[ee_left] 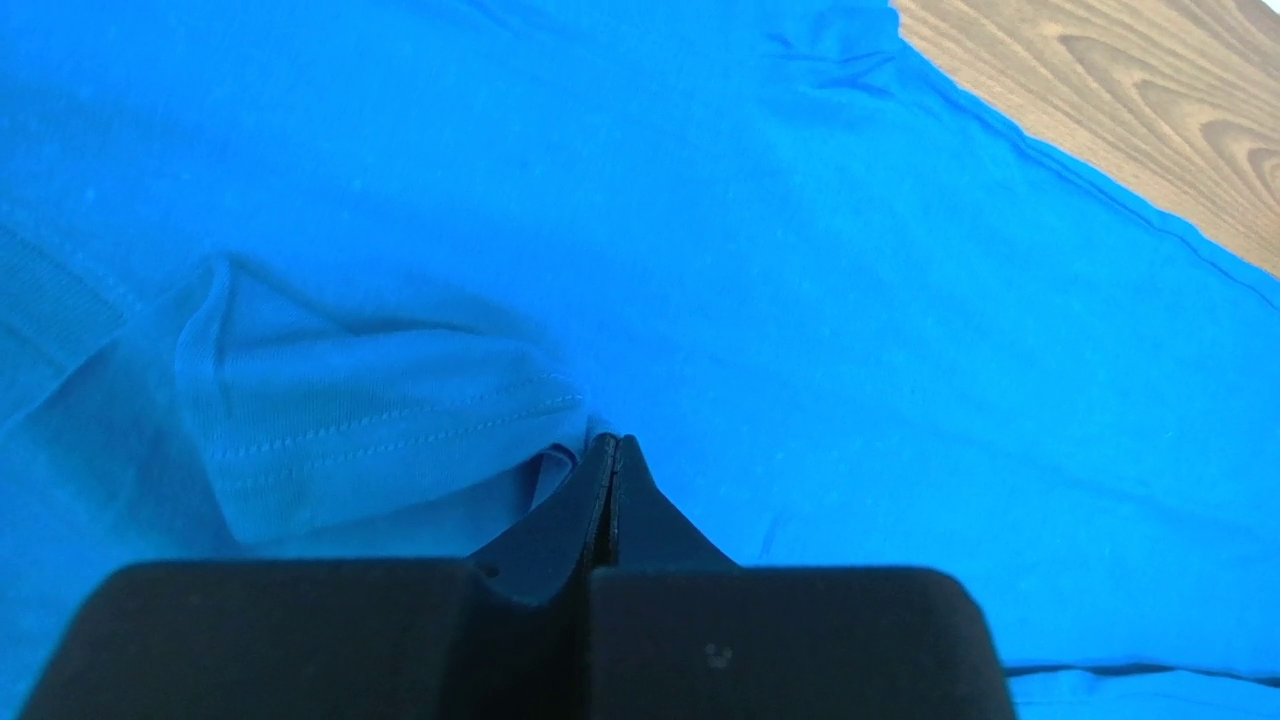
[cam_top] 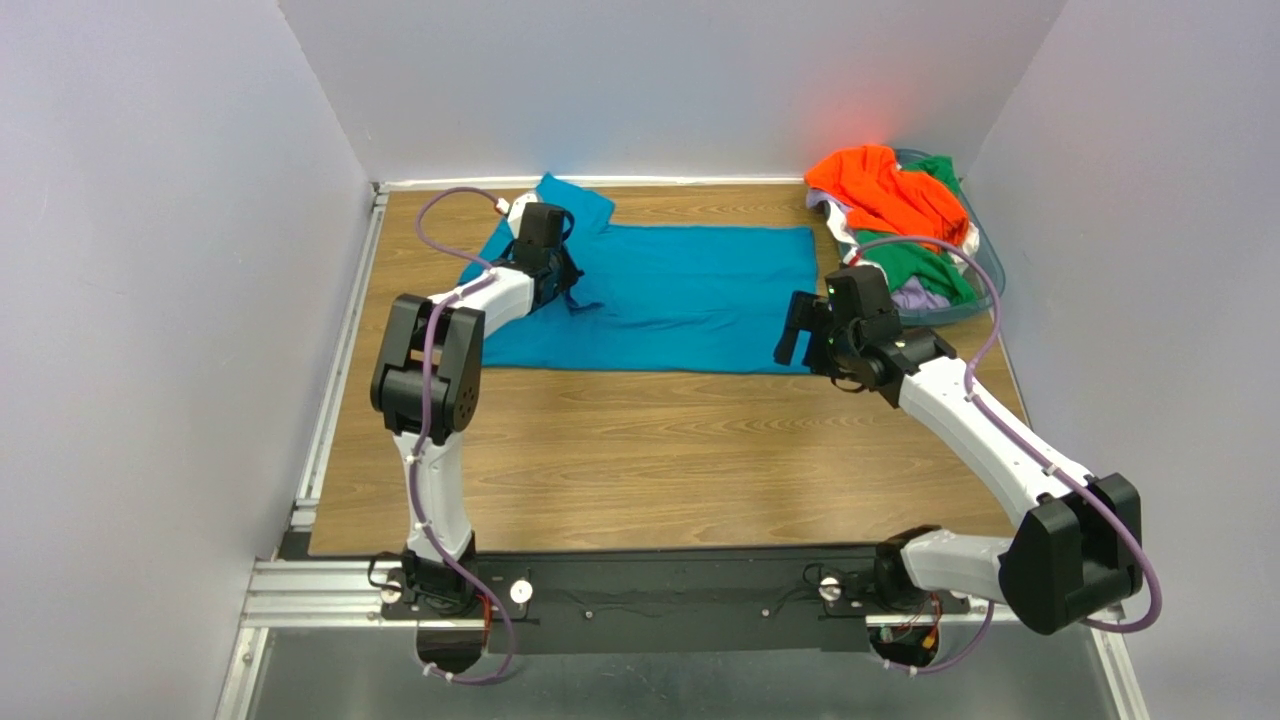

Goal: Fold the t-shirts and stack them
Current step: Fold the tshirt

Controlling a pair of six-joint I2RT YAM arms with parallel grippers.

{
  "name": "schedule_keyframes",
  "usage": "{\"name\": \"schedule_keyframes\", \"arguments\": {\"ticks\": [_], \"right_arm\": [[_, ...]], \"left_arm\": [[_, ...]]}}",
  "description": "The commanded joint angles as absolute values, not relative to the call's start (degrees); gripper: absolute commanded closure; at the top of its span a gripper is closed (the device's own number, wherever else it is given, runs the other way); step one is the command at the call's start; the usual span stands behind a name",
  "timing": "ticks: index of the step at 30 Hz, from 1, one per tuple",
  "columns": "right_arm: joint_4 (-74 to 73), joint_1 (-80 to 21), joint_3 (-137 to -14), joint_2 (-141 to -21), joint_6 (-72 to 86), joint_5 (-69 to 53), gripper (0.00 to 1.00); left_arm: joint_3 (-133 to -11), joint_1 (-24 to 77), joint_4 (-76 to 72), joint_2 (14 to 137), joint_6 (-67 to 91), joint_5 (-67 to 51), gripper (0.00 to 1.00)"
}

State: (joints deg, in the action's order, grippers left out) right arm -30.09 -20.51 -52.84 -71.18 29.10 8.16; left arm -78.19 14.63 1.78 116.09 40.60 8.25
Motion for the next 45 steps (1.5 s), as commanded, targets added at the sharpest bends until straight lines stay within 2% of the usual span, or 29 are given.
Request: {"name": "schedule_keyframes", "arguments": {"ticks": [1,8,13,15,17,20,21,29,34,36,38,45], "right_arm": [[-31.99,-20.3,-52.21,-70.14,29.27,11.34,0.0],[-32.34,-20.39,-53.08,-71.19,28.39,12.13,0.0],[-33.05,-20.39,-53.35,-71.28,28.04,13.01,0.0],[-33.22,-20.39,-53.44,-71.02,28.04,12.92,0.0],[-33.49,-20.39,-53.17,-70.49,28.04,12.75,0.0],[-33.49,-20.39,-53.17,-70.14,27.95,12.39,0.0],[-33.57,-20.39,-53.26,-70.22,27.86,12.31,0.0],[-33.49,-20.39,-55.98,-74.44,28.39,10.72,0.0],[-32.09,-20.39,-61.16,-82.43,28.91,9.41,0.0],[-30.59,-20.3,-62.66,-87.16,28.3,8.27,0.0],[-29.27,-20.3,-65.56,-91.12,27.6,7.21,0.0],[-27.69,-20.04,-74.69,-107.04,27.33,6.07,0.0]], "left_arm": [[-81.03,14.33,2.02,117.24,37.98,10.19,1.0],[-88.4,14.33,5.7,121.54,32.71,10.64,1.0],[-99.83,14.24,12.98,129.44,26.29,8.18,0.98],[-104.38,14.15,15.54,131.39,24.62,8.7,0.74],[-105.38,14.15,17.58,130.44,24.26,9.4,0.55],[-103.45,14.15,16.09,127.36,24.08,8.88,0.36],[-102.14,14.15,15.56,125.35,24.08,8.53,0.21],[-93.01,14.15,12.49,113.31,26.45,8.0,0.17],[-78.33,14.15,8.1,102.94,29.61,7.38,0.11],[-72.2,13.89,6.51,100.13,30.84,7.47,0.06],[-67.96,13.01,3.79,99.41,31.11,6.68,0.03],[-65.14,10.99,1.94,103.45,31.9,0.44,0.03]]}}
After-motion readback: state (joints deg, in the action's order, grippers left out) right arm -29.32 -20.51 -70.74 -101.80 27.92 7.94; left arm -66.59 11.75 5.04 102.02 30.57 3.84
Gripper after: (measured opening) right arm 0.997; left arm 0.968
